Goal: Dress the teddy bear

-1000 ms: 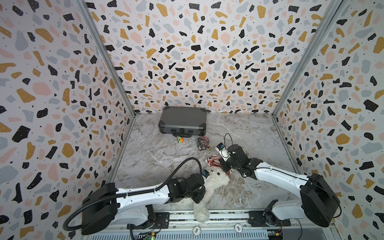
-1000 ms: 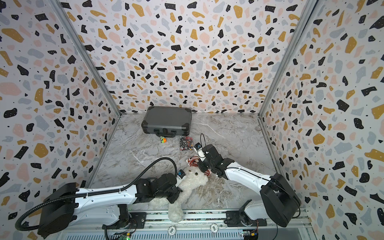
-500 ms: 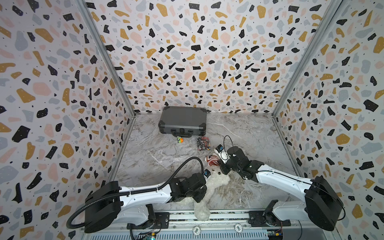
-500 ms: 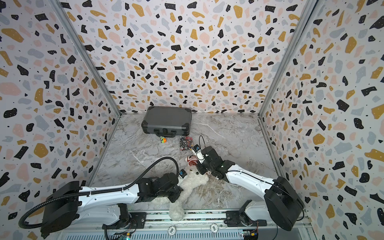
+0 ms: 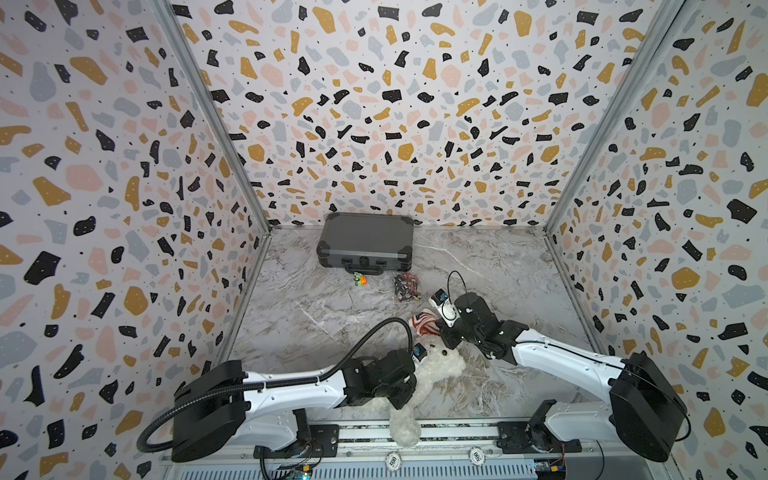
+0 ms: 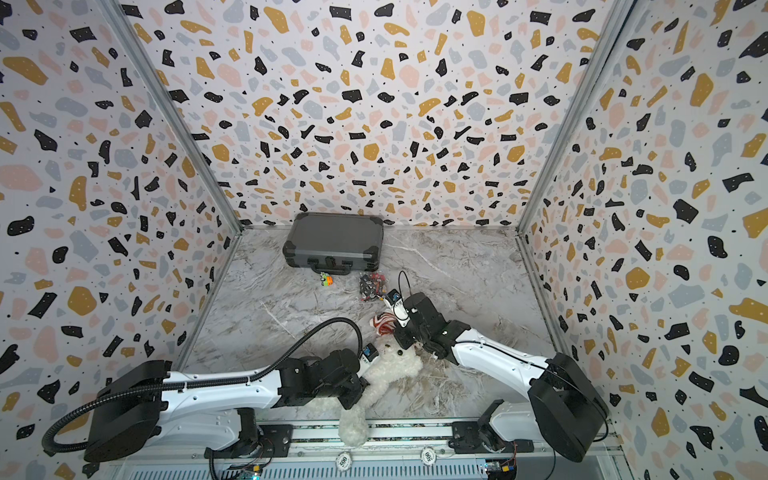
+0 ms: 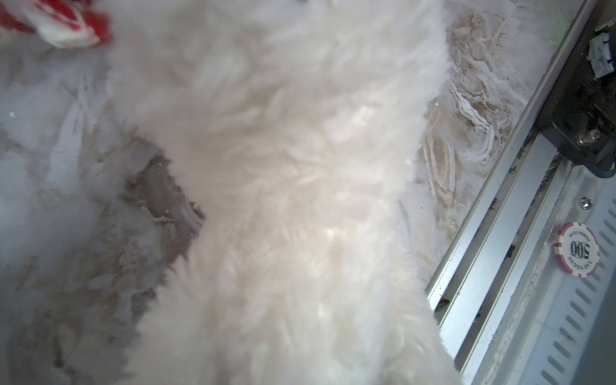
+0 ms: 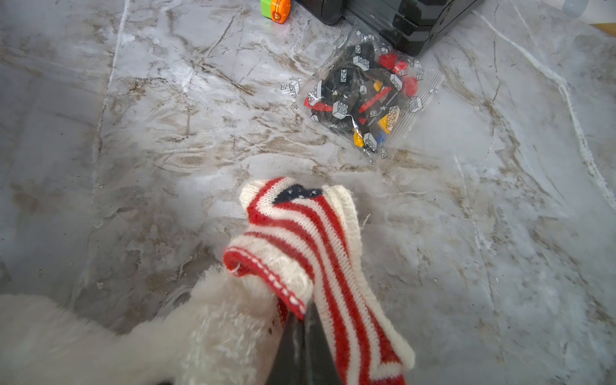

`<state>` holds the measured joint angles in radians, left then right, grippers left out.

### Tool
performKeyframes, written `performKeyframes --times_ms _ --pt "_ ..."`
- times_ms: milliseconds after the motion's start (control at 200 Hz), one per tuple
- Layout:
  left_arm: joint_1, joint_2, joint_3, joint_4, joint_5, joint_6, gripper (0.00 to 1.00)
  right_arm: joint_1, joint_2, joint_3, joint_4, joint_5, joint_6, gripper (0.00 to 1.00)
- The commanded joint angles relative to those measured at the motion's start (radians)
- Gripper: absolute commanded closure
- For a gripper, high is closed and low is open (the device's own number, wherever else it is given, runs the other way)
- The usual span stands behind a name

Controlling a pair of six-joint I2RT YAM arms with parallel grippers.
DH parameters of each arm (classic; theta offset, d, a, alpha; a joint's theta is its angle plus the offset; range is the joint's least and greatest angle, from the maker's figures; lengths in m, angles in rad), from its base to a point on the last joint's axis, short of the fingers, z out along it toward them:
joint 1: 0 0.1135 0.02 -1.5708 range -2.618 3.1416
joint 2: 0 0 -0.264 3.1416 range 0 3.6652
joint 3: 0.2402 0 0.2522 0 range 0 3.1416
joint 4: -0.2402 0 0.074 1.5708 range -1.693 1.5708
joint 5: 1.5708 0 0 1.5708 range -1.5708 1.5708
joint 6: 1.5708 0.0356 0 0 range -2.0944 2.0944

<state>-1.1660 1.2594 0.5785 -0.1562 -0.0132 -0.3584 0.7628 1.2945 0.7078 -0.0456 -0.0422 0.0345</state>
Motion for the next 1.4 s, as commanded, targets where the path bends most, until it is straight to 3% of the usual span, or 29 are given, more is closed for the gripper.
performKeyframes --times_ms 0,395,811,1397 --pt "0.029 -0.023 0.015 0.02 -0.036 -0.011 1.0 0.017 -0.04 0.001 -0.013 -0.016 -0.013 1.0" --pt "0.04 -0.031 0.004 -0.003 -0.171 -0.015 1.0 0.071 -0.057 0.004 -0.037 0.01 -0.006 1.0" --pt "0.037 -0.107 -0.042 0.036 -0.396 0.022 1.0 0.097 -0.113 0.021 -0.043 0.045 0.019 1.0" --pt "-0.02 -0.111 -0.077 0.181 -0.474 0.081 1.0 0.136 -0.123 0.102 -0.055 0.013 0.027 1.0"
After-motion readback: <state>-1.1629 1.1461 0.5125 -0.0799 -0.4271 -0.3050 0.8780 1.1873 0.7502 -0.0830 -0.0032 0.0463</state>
